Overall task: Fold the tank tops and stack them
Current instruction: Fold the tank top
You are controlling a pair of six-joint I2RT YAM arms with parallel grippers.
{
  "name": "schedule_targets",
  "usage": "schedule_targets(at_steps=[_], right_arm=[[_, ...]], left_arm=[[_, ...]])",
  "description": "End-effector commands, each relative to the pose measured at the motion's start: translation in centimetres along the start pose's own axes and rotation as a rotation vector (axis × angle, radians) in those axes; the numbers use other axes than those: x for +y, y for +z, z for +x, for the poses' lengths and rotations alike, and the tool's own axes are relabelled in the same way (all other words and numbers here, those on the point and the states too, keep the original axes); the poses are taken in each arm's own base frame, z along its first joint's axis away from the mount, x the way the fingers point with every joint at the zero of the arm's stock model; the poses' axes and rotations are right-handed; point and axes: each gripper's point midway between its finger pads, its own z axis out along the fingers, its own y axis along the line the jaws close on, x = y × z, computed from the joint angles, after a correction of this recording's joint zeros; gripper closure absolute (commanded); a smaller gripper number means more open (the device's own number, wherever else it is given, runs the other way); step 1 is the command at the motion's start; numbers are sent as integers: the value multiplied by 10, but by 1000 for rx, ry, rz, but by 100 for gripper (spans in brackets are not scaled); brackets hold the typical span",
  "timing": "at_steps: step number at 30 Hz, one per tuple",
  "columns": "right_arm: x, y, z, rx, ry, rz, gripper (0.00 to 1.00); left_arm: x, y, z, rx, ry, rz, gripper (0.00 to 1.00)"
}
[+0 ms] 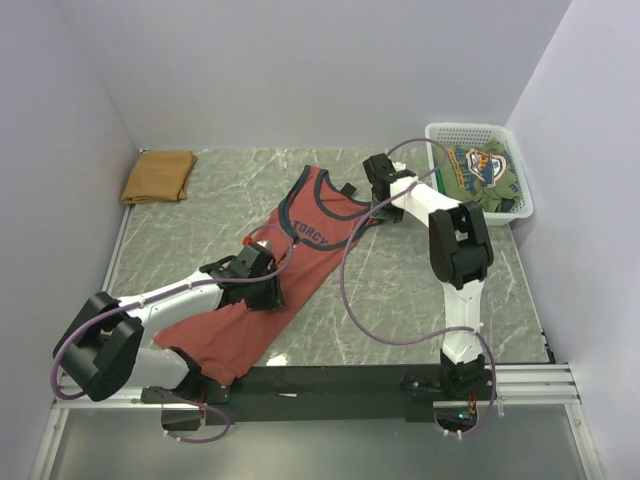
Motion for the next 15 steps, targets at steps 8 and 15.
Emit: schedule_targets(at_steps=[8,15], right_arm=[[75,-104,10,-170,66,-372,44],[139,-88,27,-93,56,-468,49]], left_arm=[[-13,-42,-77,-218,-114,16,45],[-5,-26,-140,-291,-199,-21,47]])
